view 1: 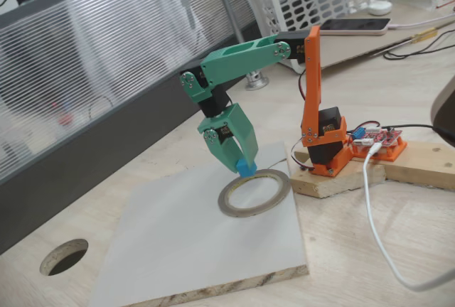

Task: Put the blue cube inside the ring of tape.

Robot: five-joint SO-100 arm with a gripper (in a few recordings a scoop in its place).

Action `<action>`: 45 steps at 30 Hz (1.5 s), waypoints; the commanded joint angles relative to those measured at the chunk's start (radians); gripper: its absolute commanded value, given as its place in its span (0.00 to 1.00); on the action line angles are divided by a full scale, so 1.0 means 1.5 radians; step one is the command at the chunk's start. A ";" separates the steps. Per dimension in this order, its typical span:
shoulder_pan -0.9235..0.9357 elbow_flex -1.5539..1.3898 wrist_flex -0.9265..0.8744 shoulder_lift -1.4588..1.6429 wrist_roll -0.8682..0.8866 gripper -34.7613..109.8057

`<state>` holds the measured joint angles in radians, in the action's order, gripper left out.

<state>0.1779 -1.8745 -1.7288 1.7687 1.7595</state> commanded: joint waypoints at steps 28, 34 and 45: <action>0.012 -0.054 0.085 0.014 0.003 0.33; 0.011 -0.055 0.086 0.014 0.003 0.33; -0.038 -0.055 0.086 0.014 0.003 0.33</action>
<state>0.1243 -1.9558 -1.5969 1.7687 1.7564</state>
